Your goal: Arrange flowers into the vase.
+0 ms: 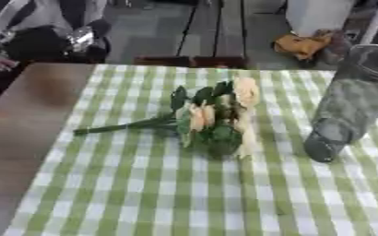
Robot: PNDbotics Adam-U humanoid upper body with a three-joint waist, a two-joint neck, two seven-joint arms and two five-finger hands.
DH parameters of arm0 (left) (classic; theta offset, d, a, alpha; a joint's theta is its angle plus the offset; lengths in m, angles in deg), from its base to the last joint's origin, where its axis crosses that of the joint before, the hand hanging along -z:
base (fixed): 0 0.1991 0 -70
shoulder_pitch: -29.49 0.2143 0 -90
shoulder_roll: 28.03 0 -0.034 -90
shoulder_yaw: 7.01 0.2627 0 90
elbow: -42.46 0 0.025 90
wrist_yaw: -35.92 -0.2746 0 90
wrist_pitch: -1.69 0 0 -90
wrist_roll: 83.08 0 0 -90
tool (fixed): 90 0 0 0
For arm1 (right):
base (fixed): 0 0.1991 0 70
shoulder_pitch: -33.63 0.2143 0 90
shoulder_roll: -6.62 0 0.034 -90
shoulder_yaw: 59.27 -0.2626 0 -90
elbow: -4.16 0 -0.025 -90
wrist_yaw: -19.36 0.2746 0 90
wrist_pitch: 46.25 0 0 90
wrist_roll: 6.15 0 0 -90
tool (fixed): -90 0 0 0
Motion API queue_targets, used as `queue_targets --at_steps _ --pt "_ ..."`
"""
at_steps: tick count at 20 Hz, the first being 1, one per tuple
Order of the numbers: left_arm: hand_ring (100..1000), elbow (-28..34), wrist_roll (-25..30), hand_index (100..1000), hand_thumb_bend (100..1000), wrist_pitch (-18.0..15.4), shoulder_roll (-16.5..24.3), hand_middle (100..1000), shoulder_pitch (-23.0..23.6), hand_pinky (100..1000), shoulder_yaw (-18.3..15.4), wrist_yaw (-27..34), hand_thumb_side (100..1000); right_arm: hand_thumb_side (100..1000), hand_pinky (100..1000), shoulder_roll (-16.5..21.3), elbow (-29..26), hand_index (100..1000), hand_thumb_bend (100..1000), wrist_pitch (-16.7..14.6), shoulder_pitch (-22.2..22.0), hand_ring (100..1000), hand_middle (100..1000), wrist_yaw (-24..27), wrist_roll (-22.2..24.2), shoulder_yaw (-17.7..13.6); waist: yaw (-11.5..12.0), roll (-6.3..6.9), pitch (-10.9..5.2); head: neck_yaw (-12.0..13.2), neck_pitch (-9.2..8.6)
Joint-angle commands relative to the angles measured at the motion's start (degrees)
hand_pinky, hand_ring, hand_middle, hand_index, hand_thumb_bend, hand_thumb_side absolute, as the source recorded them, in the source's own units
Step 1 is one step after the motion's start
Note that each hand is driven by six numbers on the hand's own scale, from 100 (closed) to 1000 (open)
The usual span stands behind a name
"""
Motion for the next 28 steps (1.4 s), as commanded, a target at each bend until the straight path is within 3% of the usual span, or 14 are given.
queue_targets --at_steps 1,2,6,11,14,22,28 --pt "941 -3.9 4.2 1000 567 0.1 -0.5 926 -2.9 783 1.3 -1.2 779 1000 711 1.9 -0.9 890 100 -2.8 0.8 814 850 0.7 -2.1 -0.1 -0.1 -0.02 -1.13 0.2 -0.24" --pt "937 -6.1 5.5 1000 568 0.5 -1.6 924 -3.9 774 2.2 -1.5 726 1000 711 1.8 -0.9 890 100 -2.8 1.0 812 846 0.9 -2.1 0.0 -0.3 0.07 -1.12 0.4 -0.30" --pt "945 -14.1 9.0 1000 586 1.7 -5.9 940 -7.6 774 4.6 -3.2 660 1000 711 1.7 -0.9 890 100 -2.9 1.5 812 846 1.5 -1.7 0.1 -0.7 0.05 -1.08 0.5 -0.65" --pt "949 -22.8 12.0 1000 640 1.7 -9.7 945 -9.9 779 5.8 -4.3 617 1000 711 1.5 -0.9 889 100 -3.0 1.9 812 845 2.1 -1.4 0.3 -1.6 -0.08 -0.93 1.0 -1.10" --pt "909 -26.6 11.6 981 664 1.1 -11.6 921 -10.3 730 6.0 -3.8 553 1000 711 1.4 -0.9 888 100 -2.9 2.0 811 844 2.4 -1.3 0.2 -1.9 -0.23 -0.79 1.3 -1.40" --pt "917 -34.8 10.6 975 564 0.2 -14.7 909 -10.3 729 7.3 -1.0 454 1000 711 1.1 -0.9 888 100 -2.7 2.3 809 843 2.9 -1.5 0.2 -2.7 -0.31 -0.43 2.0 -1.43" --pt "931 -37.2 12.3 989 528 -2.1 -15.5 927 -10.2 744 7.6 -1.7 409 1000 711 1.0 -0.9 888 100 -2.7 2.3 808 843 3.1 -1.5 0.3 -3.0 -0.22 -0.25 2.3 -1.19"
